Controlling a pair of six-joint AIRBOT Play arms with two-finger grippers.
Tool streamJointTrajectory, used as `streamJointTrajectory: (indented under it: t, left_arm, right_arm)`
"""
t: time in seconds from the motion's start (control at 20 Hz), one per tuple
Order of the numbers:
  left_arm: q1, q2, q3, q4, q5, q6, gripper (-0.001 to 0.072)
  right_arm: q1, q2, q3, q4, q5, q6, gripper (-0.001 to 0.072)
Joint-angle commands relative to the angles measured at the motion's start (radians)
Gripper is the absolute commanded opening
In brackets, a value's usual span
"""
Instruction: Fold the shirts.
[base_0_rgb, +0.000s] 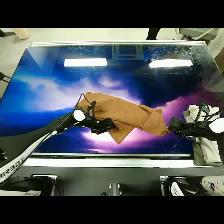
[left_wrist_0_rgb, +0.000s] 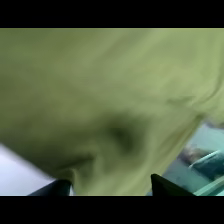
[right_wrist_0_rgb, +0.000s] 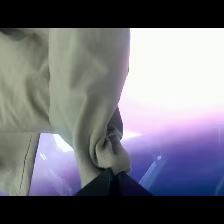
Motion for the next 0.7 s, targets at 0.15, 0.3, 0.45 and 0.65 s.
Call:
streamJointTrajectory:
  t: [0.15,0.3,0.45,0.65]
  left_arm:
    - [-0.027,-0.048,0.096,-0.042,0.047,0.094,0.0026]
    - [0.012,0.121,0.172,0.097,-0.051,0.257,0.0025]
    - [0.072,0.431,0.347,0.429,-0.161,0.285,0.0026]
    - [0.154,0.768,0.665,0.644,-0.171,0.208,0.0026]
  right_arm:
    - [0.001,0.0,0.035,0.011,-0.004,-0.014,0.0015]
    - [0.001,0.011,0.222,0.01,-0.024,-0.063,0.0015]
    - [0.001,0.045,0.594,-0.05,-0.116,-0.075,0.0015]
    - [0.001,0.124,1.071,-0.197,-0.293,-0.058,0.0015]
